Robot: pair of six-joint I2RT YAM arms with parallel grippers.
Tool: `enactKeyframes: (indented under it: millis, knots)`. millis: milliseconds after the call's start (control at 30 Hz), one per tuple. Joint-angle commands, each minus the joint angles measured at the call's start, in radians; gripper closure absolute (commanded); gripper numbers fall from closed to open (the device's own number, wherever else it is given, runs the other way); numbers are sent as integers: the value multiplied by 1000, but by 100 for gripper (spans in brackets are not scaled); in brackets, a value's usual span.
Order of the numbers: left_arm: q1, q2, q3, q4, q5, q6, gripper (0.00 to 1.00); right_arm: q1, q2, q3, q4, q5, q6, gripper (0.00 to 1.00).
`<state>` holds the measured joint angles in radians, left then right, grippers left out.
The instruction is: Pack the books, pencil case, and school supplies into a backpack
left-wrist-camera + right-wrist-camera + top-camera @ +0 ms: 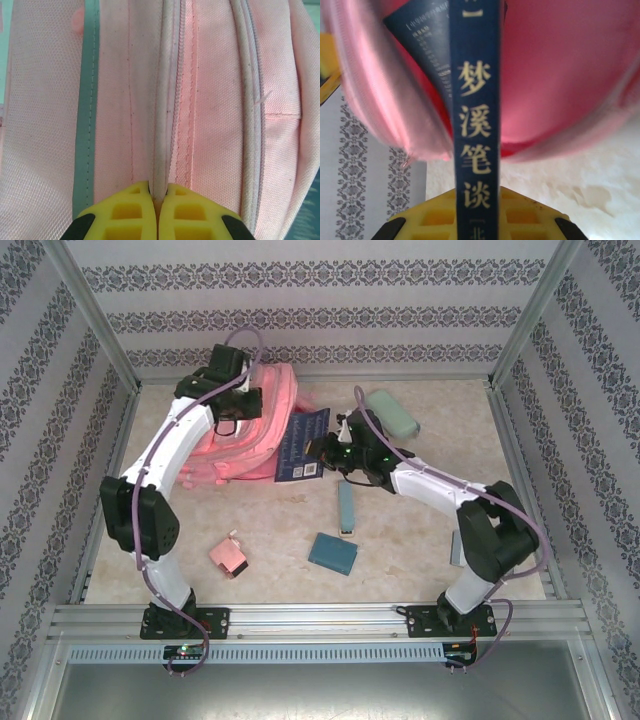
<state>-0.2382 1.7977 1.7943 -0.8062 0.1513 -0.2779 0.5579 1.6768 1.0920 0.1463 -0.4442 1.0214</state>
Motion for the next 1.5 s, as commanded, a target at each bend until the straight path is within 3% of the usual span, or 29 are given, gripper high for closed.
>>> enactKeyframes:
  millis: [0, 233, 533, 933, 1100, 1167, 1200, 1333, 1467]
  knots:
    - [38, -49, 49, 21, 164, -36, 100, -1, 63, 59, 142, -15, 64, 100]
    - [135, -93, 37, 67, 348, -95, 100, 22, 184, 117, 239, 15, 126, 100]
    - [142, -79, 49, 105, 451, -152, 100, 76, 410, 351, 336, 36, 220, 100]
    - [140, -82, 61, 137, 526, -192, 100, 127, 747, 754, 256, 89, 320, 100]
    - [142, -81, 68, 123, 521, -179, 100, 135, 789, 854, 96, 75, 273, 81]
    - [143, -77, 74, 115, 519, -173, 100, 135, 759, 838, 33, 88, 220, 60]
    - [144, -75, 77, 113, 519, -170, 100, 134, 742, 824, 14, 98, 203, 54]
    - [149, -65, 85, 111, 520, -171, 100, 129, 684, 778, -68, 135, 129, 55]
    - [151, -57, 87, 113, 525, -171, 100, 125, 660, 757, -122, 163, 81, 66]
